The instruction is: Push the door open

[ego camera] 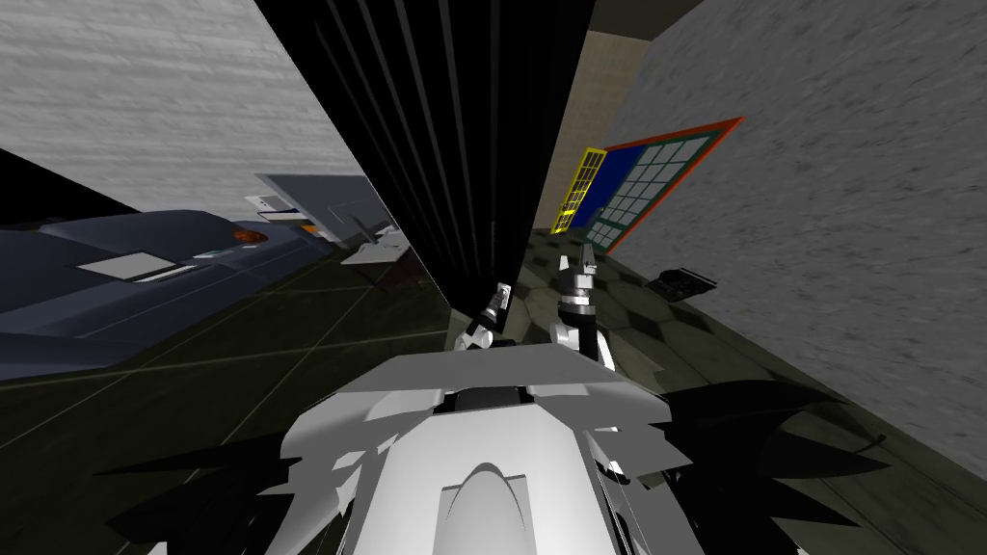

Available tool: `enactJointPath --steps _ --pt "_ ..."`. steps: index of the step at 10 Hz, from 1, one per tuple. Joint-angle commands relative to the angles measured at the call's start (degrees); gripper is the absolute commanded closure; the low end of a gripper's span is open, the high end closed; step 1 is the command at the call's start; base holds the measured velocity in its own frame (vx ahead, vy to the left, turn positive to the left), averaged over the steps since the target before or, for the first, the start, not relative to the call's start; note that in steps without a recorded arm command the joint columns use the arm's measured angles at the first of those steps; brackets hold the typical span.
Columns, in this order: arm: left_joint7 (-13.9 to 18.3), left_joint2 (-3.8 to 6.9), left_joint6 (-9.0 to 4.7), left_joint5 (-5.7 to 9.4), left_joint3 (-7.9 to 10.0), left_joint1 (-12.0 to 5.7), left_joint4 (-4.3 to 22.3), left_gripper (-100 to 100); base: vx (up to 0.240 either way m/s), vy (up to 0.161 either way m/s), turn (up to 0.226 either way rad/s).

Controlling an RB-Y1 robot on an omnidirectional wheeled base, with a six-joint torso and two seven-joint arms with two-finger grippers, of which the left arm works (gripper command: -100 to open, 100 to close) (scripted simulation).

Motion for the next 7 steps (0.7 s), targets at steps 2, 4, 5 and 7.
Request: enactJointPath --steps 2,4,5,7 --pt "0.06 0.04 0.00 0.05 0.07 0.06 0.04 100 -0.012 0.007 0.005" --pt "0.14 1.45 -0.06 -0.29 2.11 -0.25 0.83 100 0.055 -0.120 0.069" --pt "0.17 1.52 -0.10 -0.35 2.55 -0.33 0.98 100 0.094 -0.185 0.071" --pt "0.26 1.49 -0.20 -0.55 3.93 -0.59 1.43 100 0.088 -0.169 0.068"
